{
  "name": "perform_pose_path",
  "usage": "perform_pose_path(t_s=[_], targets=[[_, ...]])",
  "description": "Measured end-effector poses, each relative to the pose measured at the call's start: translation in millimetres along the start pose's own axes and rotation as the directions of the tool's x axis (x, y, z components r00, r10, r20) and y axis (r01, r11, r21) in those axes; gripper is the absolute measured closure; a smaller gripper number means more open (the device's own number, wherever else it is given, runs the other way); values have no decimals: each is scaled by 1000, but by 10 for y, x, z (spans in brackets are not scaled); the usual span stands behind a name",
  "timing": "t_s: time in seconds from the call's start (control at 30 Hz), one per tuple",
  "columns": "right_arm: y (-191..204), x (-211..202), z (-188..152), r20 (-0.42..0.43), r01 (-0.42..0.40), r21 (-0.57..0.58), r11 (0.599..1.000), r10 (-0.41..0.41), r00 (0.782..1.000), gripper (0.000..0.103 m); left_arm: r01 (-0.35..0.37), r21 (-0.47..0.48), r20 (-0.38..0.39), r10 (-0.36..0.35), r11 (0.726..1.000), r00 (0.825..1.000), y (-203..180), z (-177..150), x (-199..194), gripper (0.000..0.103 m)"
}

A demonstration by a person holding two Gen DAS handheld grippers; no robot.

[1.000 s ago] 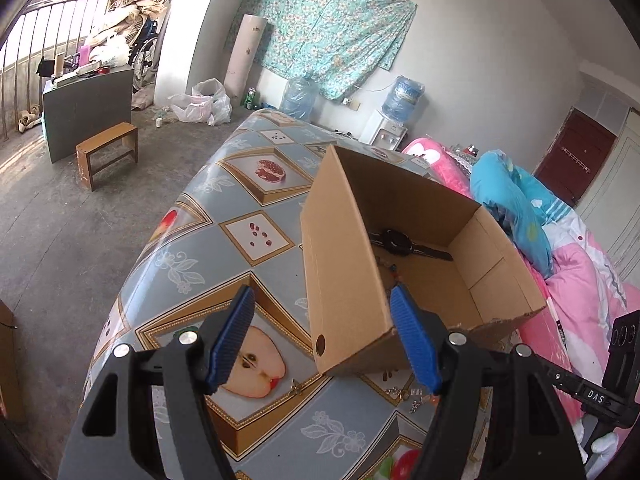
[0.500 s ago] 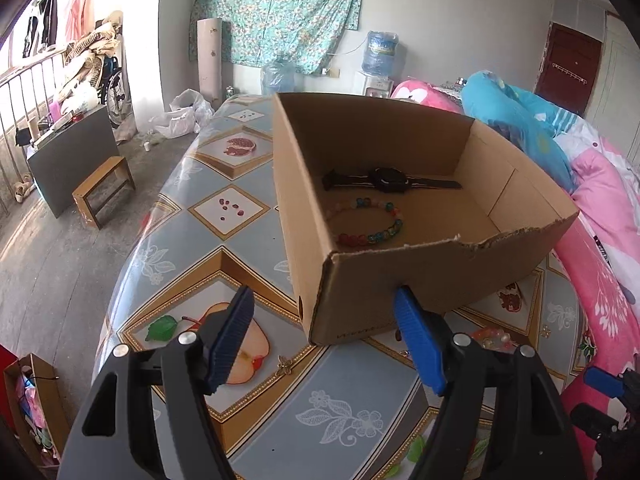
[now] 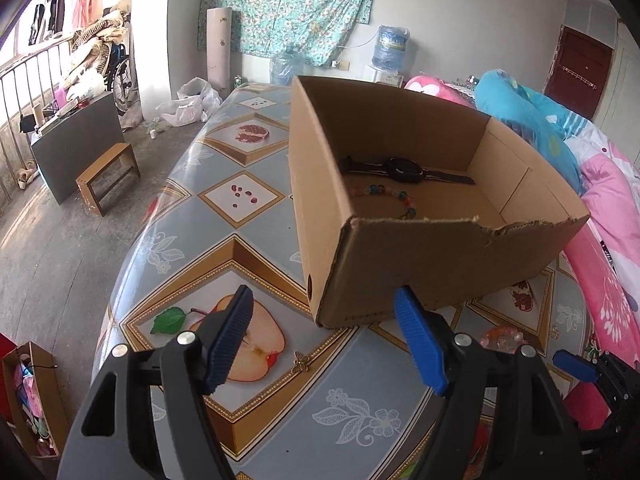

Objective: Organize jewelry
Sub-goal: 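Grasp the orange-and-pink bead bracelet with the right gripper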

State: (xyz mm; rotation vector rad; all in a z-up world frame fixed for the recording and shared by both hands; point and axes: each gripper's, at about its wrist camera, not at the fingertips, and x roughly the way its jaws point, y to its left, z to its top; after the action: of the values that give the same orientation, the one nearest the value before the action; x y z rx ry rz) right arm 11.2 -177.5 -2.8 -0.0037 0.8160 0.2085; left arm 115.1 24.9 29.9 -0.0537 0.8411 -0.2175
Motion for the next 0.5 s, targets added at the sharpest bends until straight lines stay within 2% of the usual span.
perform_pose_path(t_s=[0.03,0.1,0.17,0.2,0.37,0.5], targets=[[-59,18,35,-2,-14,33,999,14,1000,53,4,-4,-13,-4,1000,1000,16,-49,6,31],[-212,75,103,-23,-38,118,992,41,999,69,21,-1,-34,-21,1000,999,8,-157,9,31],[-356,146,166,-48,-52,183,982,62,997,75,29,30,-49,-27,999,998,-55,-273,19,32],[-393,187,202,-61,-51,196,979,64,996,81,26,55,-56,-23,998,998,-103,-328,28,32],[-456,318,308,-108,-51,201,978,74,991,90,53,141,-74,-43,989,996,-325,-500,37,36],[-445,399,339,-131,-47,195,980,74,989,90,68,224,-69,-54,972,996,-472,-559,13,42]])
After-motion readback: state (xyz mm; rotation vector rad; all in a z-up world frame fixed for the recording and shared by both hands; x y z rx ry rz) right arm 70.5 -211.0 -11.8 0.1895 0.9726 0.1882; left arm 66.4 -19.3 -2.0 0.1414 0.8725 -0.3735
